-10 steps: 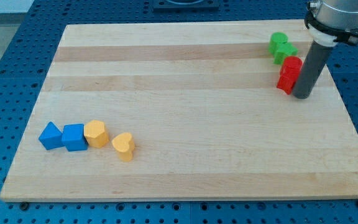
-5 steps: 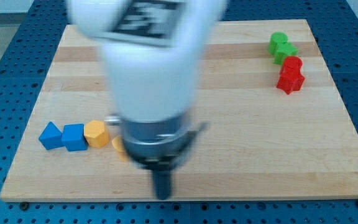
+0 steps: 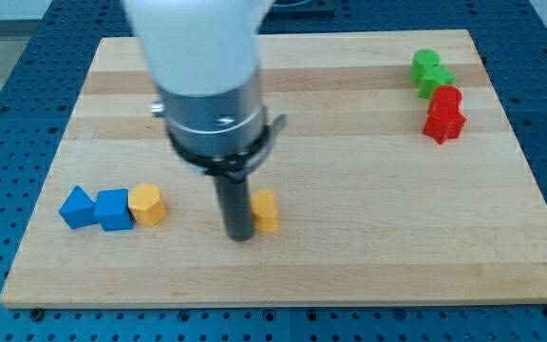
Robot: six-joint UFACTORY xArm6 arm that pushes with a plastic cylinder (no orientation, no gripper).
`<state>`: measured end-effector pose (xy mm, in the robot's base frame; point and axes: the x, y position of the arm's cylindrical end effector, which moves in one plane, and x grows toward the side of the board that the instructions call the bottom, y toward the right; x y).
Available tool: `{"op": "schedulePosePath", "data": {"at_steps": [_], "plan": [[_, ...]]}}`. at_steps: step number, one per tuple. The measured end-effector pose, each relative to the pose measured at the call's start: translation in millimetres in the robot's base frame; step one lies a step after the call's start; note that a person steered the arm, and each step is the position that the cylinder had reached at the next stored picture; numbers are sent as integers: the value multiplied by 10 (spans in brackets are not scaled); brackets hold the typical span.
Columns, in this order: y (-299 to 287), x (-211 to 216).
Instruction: Push yellow heart to the bottom of the red star
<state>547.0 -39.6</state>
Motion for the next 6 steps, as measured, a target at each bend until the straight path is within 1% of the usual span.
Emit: {"op": "schedulePosePath", "data": {"at_steps": [1,2,3,4,5,6], "plan": [[-73,49],[-447,81],[-209,-167],[536,-248],[978,-252],[824,-241]]}}
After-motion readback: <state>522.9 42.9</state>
